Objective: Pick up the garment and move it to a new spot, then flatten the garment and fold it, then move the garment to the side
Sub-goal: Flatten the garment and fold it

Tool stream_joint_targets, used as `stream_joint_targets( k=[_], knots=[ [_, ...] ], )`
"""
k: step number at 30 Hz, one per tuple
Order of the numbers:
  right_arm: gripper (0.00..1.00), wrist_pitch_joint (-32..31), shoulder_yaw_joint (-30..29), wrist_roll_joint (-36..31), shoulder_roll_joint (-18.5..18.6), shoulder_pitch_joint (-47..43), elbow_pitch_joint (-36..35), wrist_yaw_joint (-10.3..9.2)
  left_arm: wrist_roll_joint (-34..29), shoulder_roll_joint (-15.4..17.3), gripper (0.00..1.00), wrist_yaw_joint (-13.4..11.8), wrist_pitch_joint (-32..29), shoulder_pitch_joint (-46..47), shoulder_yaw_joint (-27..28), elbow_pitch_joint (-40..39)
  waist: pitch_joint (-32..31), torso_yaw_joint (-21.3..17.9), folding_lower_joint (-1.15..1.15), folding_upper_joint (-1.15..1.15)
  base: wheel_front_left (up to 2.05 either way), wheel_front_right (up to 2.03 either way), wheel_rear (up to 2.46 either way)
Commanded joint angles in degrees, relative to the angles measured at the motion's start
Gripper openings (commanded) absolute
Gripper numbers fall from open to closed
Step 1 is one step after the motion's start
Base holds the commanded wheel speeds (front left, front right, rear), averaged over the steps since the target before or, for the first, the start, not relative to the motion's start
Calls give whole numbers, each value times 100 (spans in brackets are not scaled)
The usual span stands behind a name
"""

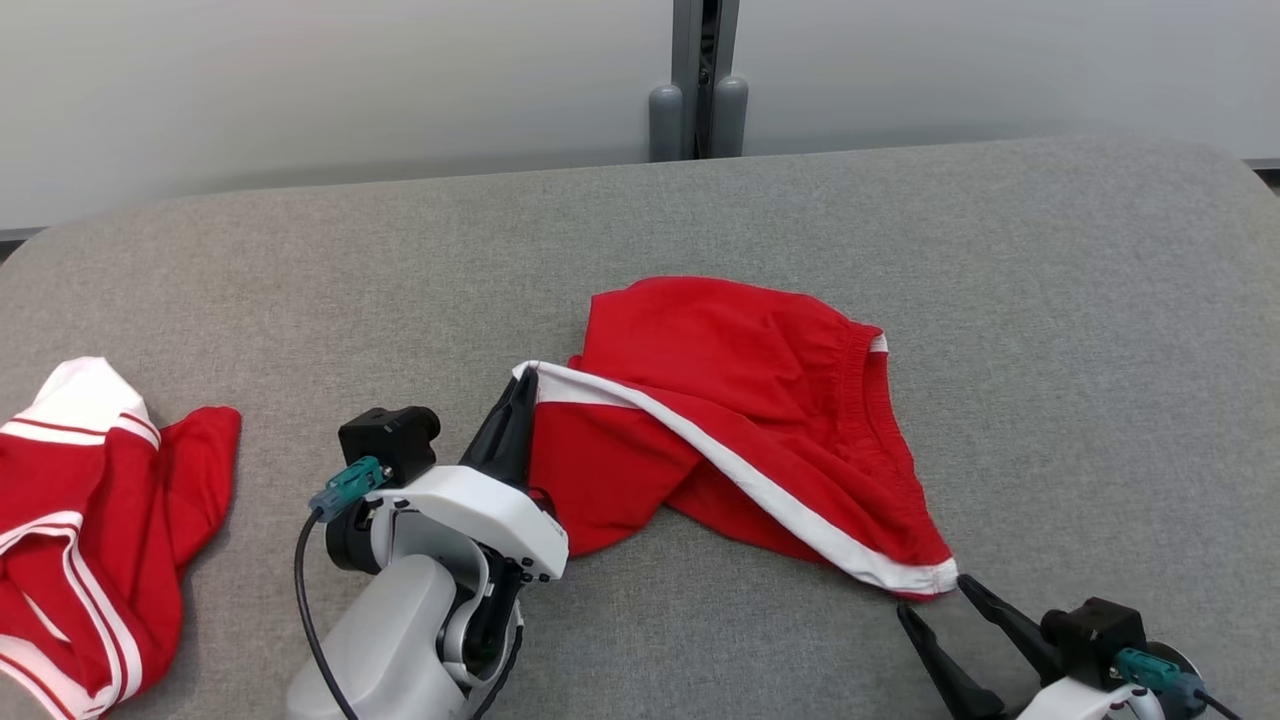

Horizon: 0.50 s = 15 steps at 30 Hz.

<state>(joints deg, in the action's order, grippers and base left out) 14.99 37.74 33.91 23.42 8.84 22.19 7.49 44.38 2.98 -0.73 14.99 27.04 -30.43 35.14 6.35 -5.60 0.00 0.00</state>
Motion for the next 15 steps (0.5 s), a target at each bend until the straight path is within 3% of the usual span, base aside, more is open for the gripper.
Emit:
stream_joint_targets(
  k=[1,6,15],
  knots=[
    [100,27,21,63,69,-22,-51,1,-50,21,0,17,31,-68,37,8,-5,-14,0,0,0,0,0],
    [100,27,170,216,138,18,-111,1,-76,14,0,23,31,-99,91,13,-29,-60,0,0,0,0,0],
    [100,27,-357,-175,-46,168,223,1,-93,6,0,59,31,7,22,22,40,-19,0,0,0,0,0]
  ],
)
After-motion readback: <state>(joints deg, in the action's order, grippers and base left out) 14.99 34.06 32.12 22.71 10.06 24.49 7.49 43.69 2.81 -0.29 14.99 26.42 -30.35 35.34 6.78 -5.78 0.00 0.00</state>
